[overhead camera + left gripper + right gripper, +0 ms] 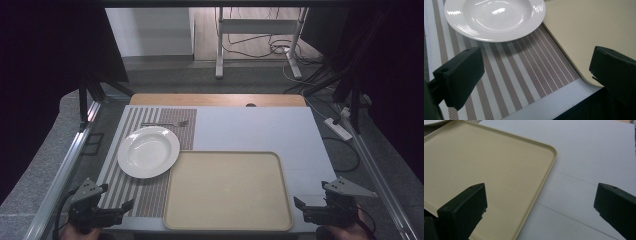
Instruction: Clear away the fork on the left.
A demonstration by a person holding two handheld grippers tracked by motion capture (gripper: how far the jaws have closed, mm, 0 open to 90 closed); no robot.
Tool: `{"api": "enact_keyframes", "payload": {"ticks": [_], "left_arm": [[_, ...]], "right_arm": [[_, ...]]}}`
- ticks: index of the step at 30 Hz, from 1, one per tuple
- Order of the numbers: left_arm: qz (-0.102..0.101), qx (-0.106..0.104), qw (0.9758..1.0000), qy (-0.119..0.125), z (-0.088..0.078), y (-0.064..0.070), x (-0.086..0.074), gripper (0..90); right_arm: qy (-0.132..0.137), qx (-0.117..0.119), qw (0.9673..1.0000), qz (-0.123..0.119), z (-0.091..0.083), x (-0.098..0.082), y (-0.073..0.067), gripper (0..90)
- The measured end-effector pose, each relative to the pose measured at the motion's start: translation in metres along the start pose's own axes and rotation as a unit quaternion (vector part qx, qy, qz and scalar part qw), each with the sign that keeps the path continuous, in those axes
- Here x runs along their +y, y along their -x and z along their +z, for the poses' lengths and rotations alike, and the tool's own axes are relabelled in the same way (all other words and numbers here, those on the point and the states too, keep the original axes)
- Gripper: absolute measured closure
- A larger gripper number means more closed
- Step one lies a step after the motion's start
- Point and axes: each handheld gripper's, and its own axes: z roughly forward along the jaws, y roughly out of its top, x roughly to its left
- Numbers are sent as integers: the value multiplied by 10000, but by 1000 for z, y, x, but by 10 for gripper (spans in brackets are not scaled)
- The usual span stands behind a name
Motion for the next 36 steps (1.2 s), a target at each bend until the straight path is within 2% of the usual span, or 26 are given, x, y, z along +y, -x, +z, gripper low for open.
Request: {"api": "enact_keyframes", "payload": {"ticks": [15, 19, 27, 28, 32, 36], "left_arm": [[-34, -121, 9999, -73, 2, -2, 1, 17], [20, -169, 9998, -106, 2, -2, 1, 16], [-61, -244, 9996, -146, 4, -4, 2, 11], [3, -319, 9994, -136, 3, -3, 3, 5], [-11, -530, 9986, -2, 3, -2, 5, 0], [95, -450, 9989, -57, 7, 0, 10, 0]], "right_arm": [[-131, -48, 9999, -56, 3, 1, -2, 0], [-159, -33, 9998, -107, 3, 1, -2, 0], [-190, -18, 9997, -171, 3, 1, -3, 0], [-188, -25, 9997, -167, 3, 1, -3, 0], [-210, -18, 9997, -139, 4, 1, -3, 0], [-226, -28, 9996, -155, 4, 1, -3, 0]]}}
